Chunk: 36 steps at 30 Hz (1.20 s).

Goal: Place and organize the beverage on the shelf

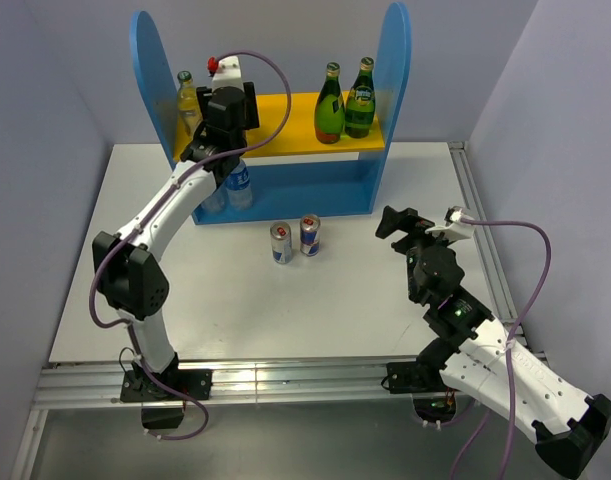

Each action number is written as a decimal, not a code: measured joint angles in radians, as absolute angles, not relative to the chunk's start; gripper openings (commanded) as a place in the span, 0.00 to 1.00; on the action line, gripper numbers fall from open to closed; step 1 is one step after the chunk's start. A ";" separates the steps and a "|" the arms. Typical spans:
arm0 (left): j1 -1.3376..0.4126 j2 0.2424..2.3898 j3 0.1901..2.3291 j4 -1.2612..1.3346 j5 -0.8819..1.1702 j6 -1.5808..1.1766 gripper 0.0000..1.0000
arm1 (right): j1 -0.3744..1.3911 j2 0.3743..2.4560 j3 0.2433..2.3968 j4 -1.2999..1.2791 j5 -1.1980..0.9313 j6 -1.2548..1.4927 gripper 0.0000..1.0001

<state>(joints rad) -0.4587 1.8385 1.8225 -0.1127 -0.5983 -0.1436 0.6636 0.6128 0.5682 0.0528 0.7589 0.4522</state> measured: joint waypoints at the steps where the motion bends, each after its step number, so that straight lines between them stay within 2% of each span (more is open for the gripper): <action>1: -0.459 1.833 1.816 -0.113 -0.598 -0.144 0.71 | 0.664 0.613 0.568 0.053 0.759 0.453 1.00; 2: -0.459 1.827 1.808 -0.113 -0.598 -0.145 0.80 | 0.664 0.613 0.568 0.053 0.759 0.453 1.00; 4: -0.459 1.817 1.797 -0.110 -0.597 -0.149 0.86 | 0.664 0.613 0.568 0.053 0.759 0.453 1.00; 8: -0.459 1.797 1.774 -0.103 -0.597 -0.160 0.91 | 0.664 0.613 0.568 0.053 0.759 0.453 1.00; 18: -0.492 1.744 1.716 -0.085 -0.629 -0.166 0.94 | 0.664 0.611 0.568 0.052 0.759 0.453 1.00; 21: -0.510 1.731 1.698 -0.081 -0.648 -0.166 0.99 | 0.664 0.610 0.568 0.052 0.759 0.453 1.00; 25: -0.535 1.695 1.642 -0.071 -0.677 -0.170 0.99 | 0.664 0.610 0.568 0.053 0.759 0.453 1.00; 30: -0.578 1.591 1.517 -0.068 -0.728 -0.183 0.99 | 0.664 0.610 0.568 0.053 0.758 0.456 1.00; 36: -0.731 1.330 1.199 -0.057 -0.804 -0.250 0.99 | 0.664 0.611 0.542 0.108 0.665 0.435 1.00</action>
